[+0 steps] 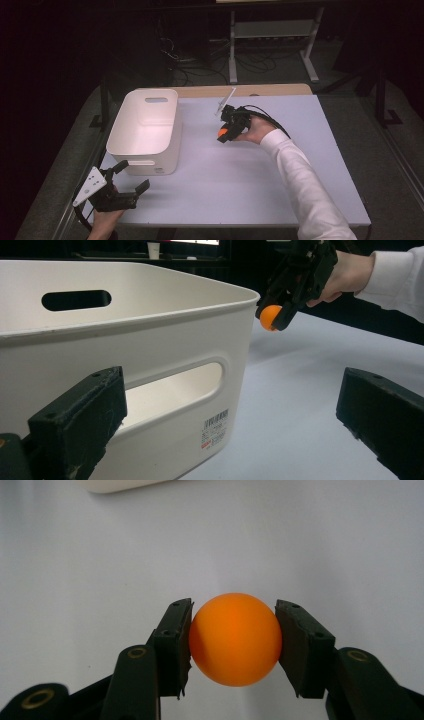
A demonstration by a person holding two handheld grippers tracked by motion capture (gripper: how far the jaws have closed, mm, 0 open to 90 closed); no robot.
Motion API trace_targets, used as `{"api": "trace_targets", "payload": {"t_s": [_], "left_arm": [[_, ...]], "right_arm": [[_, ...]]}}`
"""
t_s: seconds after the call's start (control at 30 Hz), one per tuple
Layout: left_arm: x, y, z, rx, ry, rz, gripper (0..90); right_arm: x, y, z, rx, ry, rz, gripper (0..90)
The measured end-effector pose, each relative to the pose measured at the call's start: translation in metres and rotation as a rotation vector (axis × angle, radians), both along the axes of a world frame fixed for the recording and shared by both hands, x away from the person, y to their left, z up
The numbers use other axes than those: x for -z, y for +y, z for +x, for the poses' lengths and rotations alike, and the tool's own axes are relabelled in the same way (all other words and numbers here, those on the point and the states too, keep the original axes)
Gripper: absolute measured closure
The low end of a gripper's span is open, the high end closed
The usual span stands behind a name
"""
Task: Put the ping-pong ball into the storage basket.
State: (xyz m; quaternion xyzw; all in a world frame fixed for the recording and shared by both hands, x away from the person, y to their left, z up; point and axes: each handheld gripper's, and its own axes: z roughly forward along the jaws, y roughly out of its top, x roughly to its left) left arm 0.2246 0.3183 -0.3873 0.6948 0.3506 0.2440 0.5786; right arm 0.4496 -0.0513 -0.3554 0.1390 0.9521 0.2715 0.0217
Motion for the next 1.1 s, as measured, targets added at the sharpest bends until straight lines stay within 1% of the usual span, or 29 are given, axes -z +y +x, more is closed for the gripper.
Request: {"api": "trace_targets", "payload": {"t_s": [0.2,0.5,0.63,0.7,0.77,0.83,1.0,1.03,1.07,1.1], "left_arm": [[0.000,0.000,0.000,0.000,0.000,0.000,0.0],[0.000,0.000,0.000,0.001,0.001,0.002,0.0],[0.000,0.000,0.000,0.002,0.002,0.001,0.0],[0.000,0.000,0.000,0.003,0.000,-0.003,0.0],[0.000,0.000,0.000,0.003,0.000,0.005,0.0],[0.000,0.000,0.000,0.002,-0.001,0.001,0.0],[0.000,0.001,0.000,-0.001,-0.003,0.001,0.0],[0.000,0.000,0.000,-0.002,-0.004,-0.009,0.0],[0.000,0.000,0.000,-0.003,-0.005,-0.006,0.0],[0.000,0.000,0.000,-0.003,-0.005,-0.006,0.0]], "right_arm": [[-0.010,0.002,-0.001,-0.010,-0.017,0.023,49.1],[-0.018,0.004,-0.002,-0.016,-0.030,0.032,49.2],[-0.025,0.005,-0.003,-0.025,-0.044,0.051,49.2],[-0.028,0.006,-0.004,-0.033,-0.051,0.050,49.1],[-0.032,0.007,-0.005,-0.036,-0.056,0.053,49.1],[-0.035,0.008,-0.006,-0.036,-0.053,0.060,49.2],[-0.042,0.011,-0.006,-0.048,-0.065,0.069,49.1],[-0.043,0.012,-0.006,-0.051,-0.067,0.071,49.2],[-0.044,0.013,-0.007,-0.047,-0.060,0.072,49.2],[-0.045,0.013,-0.007,-0.052,-0.069,0.072,49.1]]}}
